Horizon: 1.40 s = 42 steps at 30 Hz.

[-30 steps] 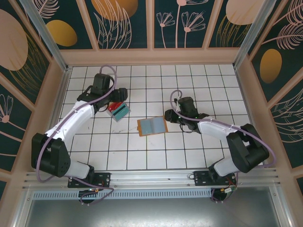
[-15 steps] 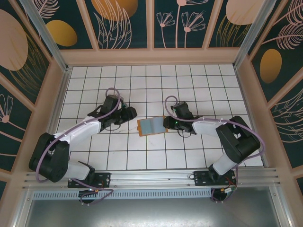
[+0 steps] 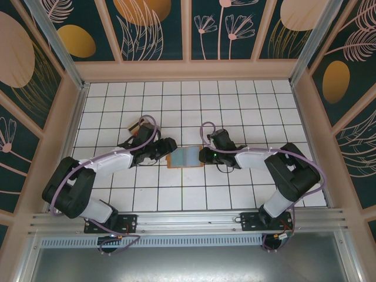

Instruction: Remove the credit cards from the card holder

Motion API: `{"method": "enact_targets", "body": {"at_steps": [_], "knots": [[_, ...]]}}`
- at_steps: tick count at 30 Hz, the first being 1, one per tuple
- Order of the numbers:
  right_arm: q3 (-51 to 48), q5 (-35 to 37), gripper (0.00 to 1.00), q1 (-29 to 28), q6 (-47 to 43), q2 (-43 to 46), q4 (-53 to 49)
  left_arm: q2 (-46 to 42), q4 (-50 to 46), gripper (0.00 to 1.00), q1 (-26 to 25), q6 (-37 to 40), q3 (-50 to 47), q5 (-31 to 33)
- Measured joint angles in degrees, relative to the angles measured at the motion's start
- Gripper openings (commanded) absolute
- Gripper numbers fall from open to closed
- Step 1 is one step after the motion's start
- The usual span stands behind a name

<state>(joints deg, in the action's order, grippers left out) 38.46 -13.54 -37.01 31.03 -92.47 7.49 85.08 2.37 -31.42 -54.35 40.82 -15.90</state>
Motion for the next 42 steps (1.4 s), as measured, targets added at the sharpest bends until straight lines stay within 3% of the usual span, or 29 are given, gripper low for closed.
{"method": "enact_targets", "body": {"at_steps": [30,42], "knots": [[0.0,0.0,0.2,-0.17,0.87,-0.94,0.2,5.86,0.81,0.53,-0.85,-0.13,0.22,-0.94],[0.0,0.0,0.2,-0.17,0.9,-1.03,0.24,7.58,3.41,0.56,-1.86,0.07,0.55,-5.14]]}}
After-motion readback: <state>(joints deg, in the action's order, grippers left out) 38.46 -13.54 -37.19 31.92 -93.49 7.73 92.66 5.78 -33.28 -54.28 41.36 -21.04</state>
